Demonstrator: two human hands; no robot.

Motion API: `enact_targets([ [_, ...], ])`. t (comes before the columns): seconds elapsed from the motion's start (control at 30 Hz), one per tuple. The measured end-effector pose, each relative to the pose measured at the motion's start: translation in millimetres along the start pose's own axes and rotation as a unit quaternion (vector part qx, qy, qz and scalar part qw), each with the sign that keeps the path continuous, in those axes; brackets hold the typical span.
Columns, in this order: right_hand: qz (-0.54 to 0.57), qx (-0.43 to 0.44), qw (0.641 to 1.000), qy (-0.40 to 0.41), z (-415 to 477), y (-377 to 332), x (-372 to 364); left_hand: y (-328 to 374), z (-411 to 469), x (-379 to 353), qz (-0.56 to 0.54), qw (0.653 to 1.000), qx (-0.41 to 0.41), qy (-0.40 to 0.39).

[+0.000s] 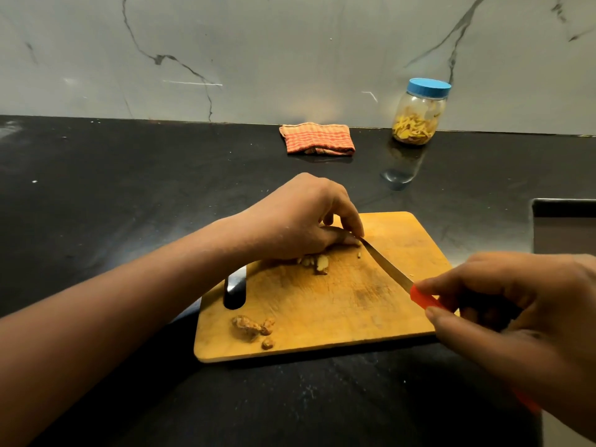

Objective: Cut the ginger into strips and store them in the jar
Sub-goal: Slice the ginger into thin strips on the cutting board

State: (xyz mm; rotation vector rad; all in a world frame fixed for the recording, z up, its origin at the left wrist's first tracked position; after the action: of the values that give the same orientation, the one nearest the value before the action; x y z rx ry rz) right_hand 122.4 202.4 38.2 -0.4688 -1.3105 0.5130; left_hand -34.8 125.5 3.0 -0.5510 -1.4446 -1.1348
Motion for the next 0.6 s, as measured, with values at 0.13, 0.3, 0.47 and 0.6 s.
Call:
enact_targets([
  [0.13,-0.016,0.008,1.0,-0.01,4,-1,0,-1,0,0,-0.014,1.0,-0.003,0.004],
  [0.3,-0.018,0.019,1.0,-0.003,5,1,2,-4,1,-1,-0.025,1.0,0.0,0.0],
  [0.47,0.002,0.011,1.0,0.028,-1,11,9,-1,-1,-2,-0.034,0.999,-0.006,-0.014],
  [0.6,-0.011,0.017,0.999,0.049,-2,11,13,6,1,-3,0.003,1.0,-0.025,-0.012],
])
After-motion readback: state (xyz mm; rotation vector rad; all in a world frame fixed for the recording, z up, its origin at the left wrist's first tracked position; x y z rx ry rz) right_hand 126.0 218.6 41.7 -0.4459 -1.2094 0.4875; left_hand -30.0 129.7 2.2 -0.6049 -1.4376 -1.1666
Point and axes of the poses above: each hand's wrist, its own z-axis towards the middle knuckle, its own x-axis out of the back of the hand, y = z × x, the point moved 9 cm from there along z, towards the middle knuckle, and after that the axes turned 9 degrees about z, right-handed, at the moved point
